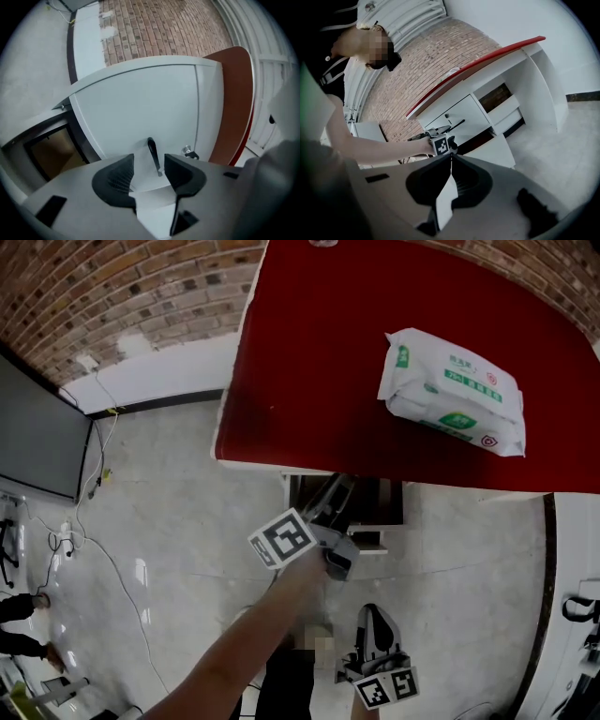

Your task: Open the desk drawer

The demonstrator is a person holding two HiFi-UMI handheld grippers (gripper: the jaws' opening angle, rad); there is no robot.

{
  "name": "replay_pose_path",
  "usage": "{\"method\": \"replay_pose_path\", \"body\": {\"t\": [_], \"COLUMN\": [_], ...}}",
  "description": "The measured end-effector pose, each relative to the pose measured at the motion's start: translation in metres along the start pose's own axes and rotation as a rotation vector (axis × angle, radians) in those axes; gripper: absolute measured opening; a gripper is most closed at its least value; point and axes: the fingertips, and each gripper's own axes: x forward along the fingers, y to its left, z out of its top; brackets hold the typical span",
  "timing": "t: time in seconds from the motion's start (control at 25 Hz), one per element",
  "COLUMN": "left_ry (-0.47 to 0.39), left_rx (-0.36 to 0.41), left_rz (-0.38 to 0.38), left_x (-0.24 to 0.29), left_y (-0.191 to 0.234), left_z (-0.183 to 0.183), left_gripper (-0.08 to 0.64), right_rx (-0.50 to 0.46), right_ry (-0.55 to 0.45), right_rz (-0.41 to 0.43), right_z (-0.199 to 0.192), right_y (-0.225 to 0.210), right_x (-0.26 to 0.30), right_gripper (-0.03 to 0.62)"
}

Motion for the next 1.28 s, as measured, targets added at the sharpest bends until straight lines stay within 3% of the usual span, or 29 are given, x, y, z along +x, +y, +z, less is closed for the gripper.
{"method": "replay_pose_path", "body": {"t": [0.4,0.64,0.96,1.28], "left_ry": [-0.130,-0.103,-0.111,-0.082], "left_rx": [-0.105,-0.121,-0.170,-0.194], "left_rz": [0.033,0.037,0.040,0.074], "left_x": [0.008,0.009,0.001,-0.033], "left_y": [0.004,-0.003,-0.008,-0.013], "left_z": [0.007,0.007,0.004,-0.020], "left_gripper": [0.125,0.041,0.034,0.032], "right_rx": [0.016,0.004,-0.053,-0.172], "right_ry": [-0.012,-0.017,-0.012,-0.029], "right_rz": [-0.051,-0.058,-0.142,-0.177], "right_z": [0.008,0.009,0.018,0.067], "right_y": [-0.009,-0.005,-0.015,-0.030], "right_x": [-0.009,-0.008,-0.008,0.023], "right_gripper": [0.014,0.014,0.014,0.014]}}
